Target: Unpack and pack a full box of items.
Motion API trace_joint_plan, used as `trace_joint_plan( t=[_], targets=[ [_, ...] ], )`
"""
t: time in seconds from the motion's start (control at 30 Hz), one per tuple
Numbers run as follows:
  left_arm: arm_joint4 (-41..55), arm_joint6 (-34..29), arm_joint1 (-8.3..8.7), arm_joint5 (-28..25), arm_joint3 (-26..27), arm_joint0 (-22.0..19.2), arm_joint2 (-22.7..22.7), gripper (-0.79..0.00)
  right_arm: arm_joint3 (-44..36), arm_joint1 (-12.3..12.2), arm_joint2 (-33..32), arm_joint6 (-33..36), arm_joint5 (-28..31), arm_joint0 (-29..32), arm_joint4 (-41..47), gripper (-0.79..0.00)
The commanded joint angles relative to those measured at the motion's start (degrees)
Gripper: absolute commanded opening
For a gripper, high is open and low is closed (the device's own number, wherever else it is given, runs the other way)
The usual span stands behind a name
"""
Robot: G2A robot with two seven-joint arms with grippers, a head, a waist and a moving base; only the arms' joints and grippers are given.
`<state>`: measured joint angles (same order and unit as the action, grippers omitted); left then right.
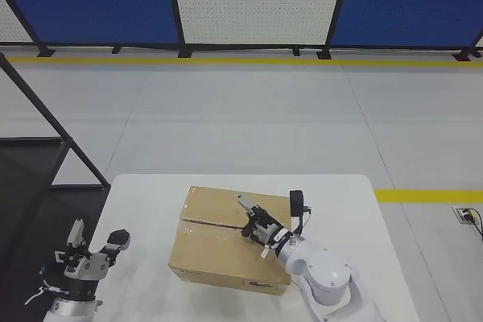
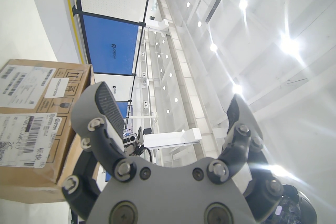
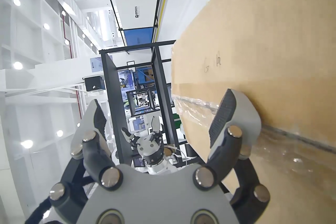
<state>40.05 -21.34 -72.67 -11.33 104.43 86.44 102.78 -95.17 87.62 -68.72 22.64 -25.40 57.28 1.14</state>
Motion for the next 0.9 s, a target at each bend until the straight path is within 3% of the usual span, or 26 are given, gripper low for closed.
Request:
trace_joint_plan(
  t=[0.0, 0.3, 0.87],
  targets=[
    [-0.3, -0.1, 0.01, 0.2, 0.0, -0.2, -0.2, 0.0, 0.5, 0.0, 0.3, 0.3, -0.3, -0.1, -0.1, 0.0],
    [-0.5, -0.1, 0.06, 0.4, -0.2, -0.2, 0.1, 0.0, 4.6, 0.4, 3.4, 0.1, 0.0, -3.4, 0.7, 0.0],
    [1.7, 0.6, 0.0, -0.9, -1.0, 0.4, 1.8, 0.0, 17.4, 3.4, 13.1, 0.8, 1.6, -16.1, 5.1, 0.0]
  ],
)
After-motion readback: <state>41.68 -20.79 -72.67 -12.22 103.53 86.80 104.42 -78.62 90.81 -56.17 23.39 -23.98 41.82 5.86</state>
